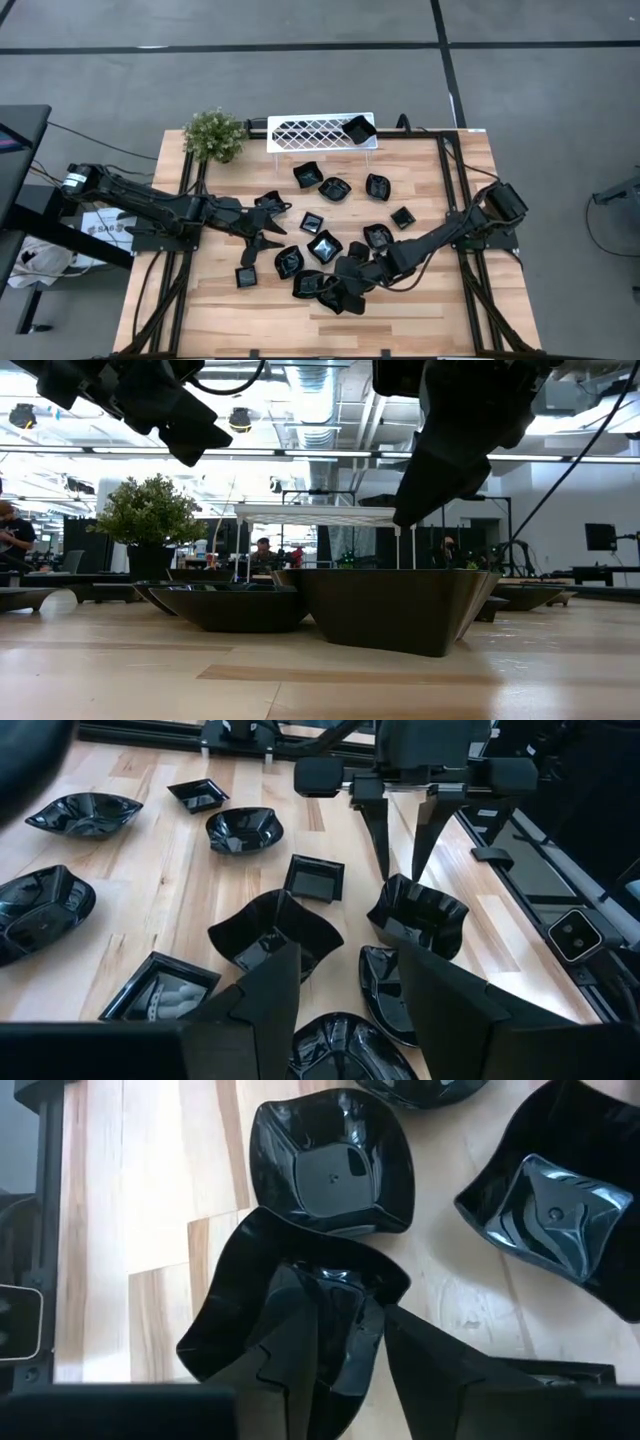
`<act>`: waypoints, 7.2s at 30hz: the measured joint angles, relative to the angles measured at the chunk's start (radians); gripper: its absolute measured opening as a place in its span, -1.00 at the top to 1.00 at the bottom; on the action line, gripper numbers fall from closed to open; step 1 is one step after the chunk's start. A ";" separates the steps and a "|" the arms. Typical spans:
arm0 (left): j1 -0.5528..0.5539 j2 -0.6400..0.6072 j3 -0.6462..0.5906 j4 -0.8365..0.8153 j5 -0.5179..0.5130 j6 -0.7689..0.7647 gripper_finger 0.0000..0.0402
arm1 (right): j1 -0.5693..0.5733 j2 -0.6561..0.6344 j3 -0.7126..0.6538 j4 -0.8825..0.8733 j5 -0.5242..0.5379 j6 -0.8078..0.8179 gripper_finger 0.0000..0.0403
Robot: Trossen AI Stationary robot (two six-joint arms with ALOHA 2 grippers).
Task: Pick & Place Mini shaped plates
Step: Stack the black distorted square plate on top of the black distorted square plate on the shelf
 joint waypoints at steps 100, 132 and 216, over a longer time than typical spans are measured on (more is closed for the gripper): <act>0.000 0.000 0.000 0.002 0.000 0.002 0.14 | -0.010 0.110 0.000 0.052 -0.089 0.028 0.95; 0.000 0.000 0.000 0.019 0.000 0.002 0.14 | -0.586 -0.516 0.029 -0.167 0.051 -0.248 1.00; 0.007 -0.134 0.000 0.078 -0.079 0.078 0.14 | -1.239 -0.103 0.540 -0.616 -0.293 -0.580 0.65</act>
